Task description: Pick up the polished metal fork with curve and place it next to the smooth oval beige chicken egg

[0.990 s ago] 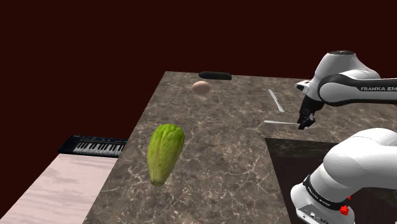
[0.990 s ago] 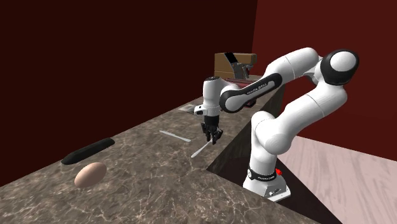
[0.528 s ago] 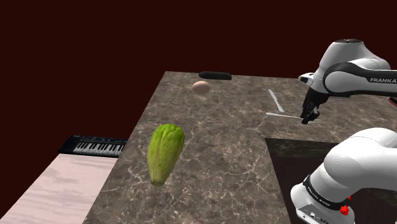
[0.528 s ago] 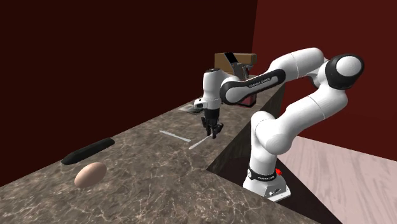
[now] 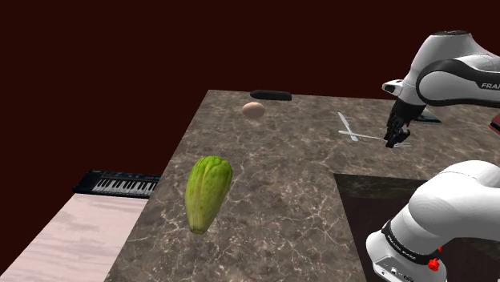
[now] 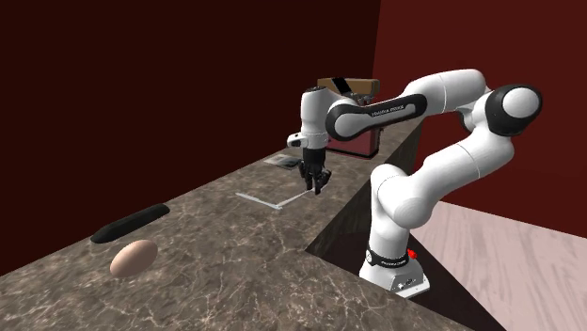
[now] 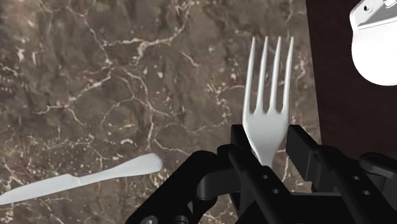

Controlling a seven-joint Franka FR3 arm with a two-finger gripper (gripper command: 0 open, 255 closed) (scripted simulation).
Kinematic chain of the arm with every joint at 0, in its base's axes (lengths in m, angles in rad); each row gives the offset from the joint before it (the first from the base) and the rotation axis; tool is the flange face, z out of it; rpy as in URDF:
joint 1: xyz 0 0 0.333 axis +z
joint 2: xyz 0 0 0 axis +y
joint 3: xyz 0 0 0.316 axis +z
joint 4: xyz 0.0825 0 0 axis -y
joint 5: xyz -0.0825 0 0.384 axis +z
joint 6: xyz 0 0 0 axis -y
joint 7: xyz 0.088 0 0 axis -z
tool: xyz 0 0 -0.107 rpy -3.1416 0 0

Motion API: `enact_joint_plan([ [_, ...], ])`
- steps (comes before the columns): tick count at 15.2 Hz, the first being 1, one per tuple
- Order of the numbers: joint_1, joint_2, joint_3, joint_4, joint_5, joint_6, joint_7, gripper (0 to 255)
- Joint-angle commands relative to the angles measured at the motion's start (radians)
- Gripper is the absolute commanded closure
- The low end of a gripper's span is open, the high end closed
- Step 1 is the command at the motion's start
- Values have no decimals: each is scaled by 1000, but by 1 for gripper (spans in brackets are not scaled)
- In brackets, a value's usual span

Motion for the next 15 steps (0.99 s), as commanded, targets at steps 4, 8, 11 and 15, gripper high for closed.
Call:
enact_joint_plan([
  [4,14,-6,29,61,31,-67,-4,255],
  [8,24,-6,50,112,52,-117,-8,255],
  [11,47,37,59,147,69,-109,6,255],
  [15,122,208,64,227,110,-19,56,255],
])
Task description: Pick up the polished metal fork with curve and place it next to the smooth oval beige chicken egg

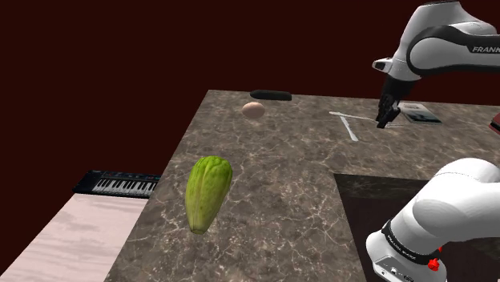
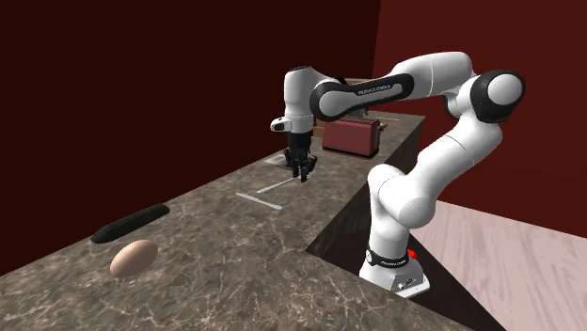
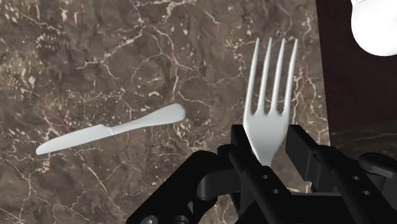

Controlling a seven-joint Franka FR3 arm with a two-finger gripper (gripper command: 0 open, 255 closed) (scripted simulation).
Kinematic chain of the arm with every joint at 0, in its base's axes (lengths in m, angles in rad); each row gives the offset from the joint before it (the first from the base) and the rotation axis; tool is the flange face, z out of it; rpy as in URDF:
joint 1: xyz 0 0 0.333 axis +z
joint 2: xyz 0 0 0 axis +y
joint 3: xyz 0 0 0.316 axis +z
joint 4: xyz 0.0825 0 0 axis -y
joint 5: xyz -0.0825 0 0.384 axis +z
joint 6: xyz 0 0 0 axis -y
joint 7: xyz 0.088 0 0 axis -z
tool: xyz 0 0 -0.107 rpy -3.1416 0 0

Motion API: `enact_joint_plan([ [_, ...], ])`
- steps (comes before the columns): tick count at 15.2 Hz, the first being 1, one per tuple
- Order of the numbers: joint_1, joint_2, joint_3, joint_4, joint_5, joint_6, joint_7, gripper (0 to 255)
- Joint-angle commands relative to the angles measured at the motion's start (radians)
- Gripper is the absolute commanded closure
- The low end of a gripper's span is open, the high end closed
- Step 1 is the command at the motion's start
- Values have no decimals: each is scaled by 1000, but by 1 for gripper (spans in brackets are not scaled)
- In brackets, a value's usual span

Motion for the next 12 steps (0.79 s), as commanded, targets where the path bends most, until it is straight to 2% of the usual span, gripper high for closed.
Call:
enact_joint_plan([
  [1,36,92,-3,45,19,47,19,255],
  [7,129,342,-10,205,90,135,51,255],
  [12,190,545,-22,367,161,171,50,255],
])
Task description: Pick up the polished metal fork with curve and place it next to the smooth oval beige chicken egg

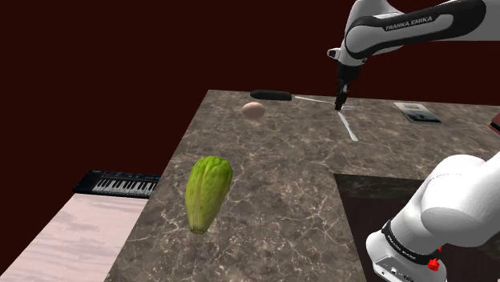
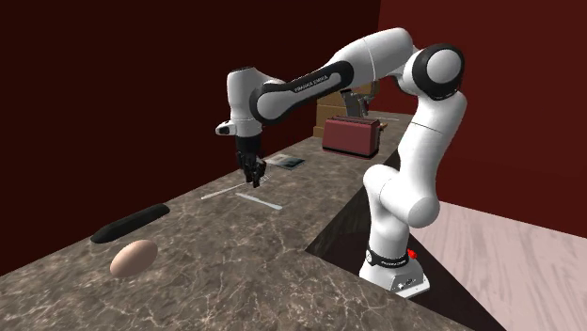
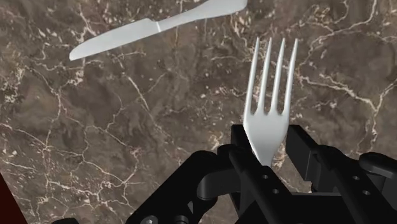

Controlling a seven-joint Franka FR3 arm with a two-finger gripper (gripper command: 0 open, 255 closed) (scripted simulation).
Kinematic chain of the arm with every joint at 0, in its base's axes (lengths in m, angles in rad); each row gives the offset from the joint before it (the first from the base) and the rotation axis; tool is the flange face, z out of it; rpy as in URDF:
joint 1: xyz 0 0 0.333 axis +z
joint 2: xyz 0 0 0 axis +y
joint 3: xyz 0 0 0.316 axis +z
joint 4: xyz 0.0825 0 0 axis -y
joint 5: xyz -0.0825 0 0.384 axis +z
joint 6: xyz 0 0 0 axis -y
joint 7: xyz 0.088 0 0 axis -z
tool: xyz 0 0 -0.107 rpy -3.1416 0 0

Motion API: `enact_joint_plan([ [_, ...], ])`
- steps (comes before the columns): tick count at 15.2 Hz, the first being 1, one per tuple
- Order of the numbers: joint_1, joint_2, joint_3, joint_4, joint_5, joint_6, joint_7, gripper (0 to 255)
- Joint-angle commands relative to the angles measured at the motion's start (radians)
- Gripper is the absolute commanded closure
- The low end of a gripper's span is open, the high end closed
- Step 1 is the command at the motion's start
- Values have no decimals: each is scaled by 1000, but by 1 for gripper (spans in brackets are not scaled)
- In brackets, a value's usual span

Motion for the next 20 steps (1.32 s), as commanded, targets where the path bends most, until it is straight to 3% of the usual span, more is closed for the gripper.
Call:
enact_joint_plan([
  [1,21,81,-5,72,31,7,-5,255],
  [7,58,326,-14,310,136,-3,-32,255],
  [13,50,602,-7,635,255,-75,-65,255],
  [20,47,619,-2,562,262,14,-68,255],
])
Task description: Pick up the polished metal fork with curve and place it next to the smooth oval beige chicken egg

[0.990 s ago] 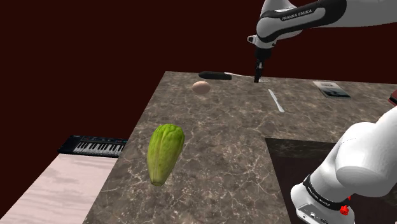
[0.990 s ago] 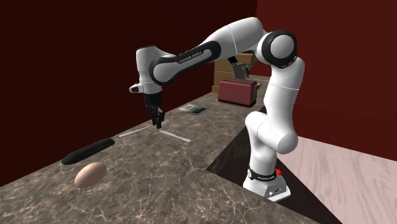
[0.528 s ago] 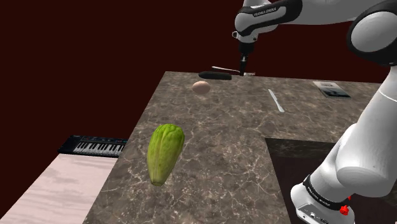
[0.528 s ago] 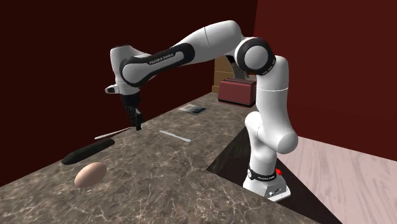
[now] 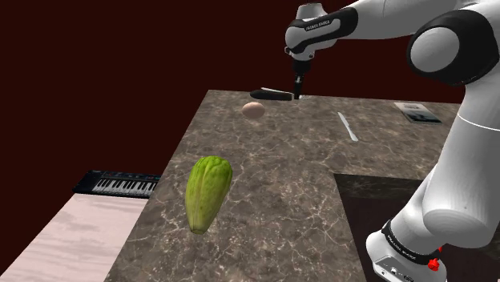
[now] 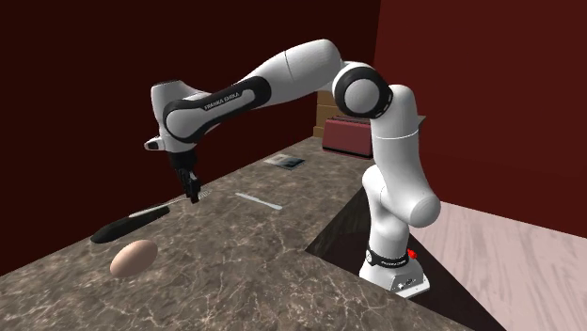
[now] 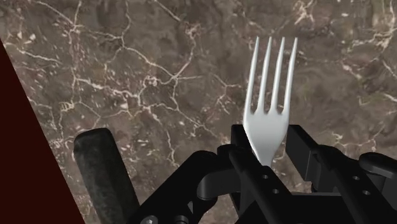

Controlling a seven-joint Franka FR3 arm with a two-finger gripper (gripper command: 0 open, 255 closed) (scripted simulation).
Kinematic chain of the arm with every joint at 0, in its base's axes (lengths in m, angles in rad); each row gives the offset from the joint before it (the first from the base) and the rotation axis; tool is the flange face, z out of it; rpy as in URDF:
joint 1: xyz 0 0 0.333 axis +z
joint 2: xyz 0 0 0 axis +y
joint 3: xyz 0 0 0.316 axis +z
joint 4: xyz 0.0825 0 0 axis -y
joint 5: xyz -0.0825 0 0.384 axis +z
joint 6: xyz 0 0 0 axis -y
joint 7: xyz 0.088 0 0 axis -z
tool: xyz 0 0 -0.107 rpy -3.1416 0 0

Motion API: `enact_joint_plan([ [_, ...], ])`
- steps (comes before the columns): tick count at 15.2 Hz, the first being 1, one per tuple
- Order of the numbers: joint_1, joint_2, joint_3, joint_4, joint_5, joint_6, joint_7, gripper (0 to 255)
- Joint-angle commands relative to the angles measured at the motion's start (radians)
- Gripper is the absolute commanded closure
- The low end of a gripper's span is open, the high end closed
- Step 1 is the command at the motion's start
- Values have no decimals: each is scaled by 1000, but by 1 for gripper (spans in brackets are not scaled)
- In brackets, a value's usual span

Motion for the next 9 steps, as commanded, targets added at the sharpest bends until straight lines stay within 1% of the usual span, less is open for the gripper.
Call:
enact_joint_plan([
  [1,-1,11,1,-12,5,23,-2,255],
  [9,-5,45,7,-78,21,120,-10,255],
])
